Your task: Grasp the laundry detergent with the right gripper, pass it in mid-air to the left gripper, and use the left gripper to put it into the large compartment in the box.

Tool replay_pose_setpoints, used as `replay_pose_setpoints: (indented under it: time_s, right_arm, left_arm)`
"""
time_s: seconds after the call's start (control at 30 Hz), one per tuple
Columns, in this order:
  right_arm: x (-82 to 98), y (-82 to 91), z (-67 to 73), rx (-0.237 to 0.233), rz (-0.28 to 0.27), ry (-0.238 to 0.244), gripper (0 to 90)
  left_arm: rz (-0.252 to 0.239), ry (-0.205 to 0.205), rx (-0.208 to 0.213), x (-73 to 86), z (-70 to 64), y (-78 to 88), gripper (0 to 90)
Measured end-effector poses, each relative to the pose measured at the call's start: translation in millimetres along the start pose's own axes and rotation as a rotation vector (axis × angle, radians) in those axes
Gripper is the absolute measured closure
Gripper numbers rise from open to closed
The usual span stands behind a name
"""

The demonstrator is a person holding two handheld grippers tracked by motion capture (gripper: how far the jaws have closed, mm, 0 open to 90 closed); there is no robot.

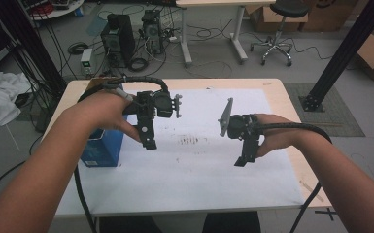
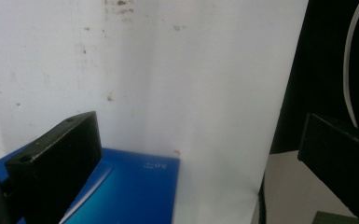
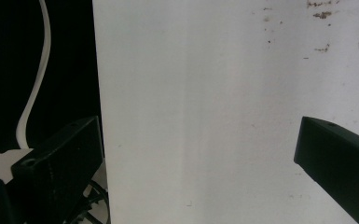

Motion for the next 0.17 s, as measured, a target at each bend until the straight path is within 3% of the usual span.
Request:
replay_pose_setpoints:
  time_s: [0.17]
  right_arm:
    - [1.1, 1.7, 1.2, 0.003, 0.0, -0.008, 0.9]
  left_arm:
    - [-0.005, -0.004, -0.004, 0.1, -1.6, 1.1, 0.1]
Point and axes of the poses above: each handheld gripper's, and its own axes: y roughly backward along the jaws, x roughly out of its underside, z roughly to its left, the point moved 1 cm from there along -y, roughly forward along the jaws, and after that the axes turned 7 degrees about -y, right-handed, at the moved point
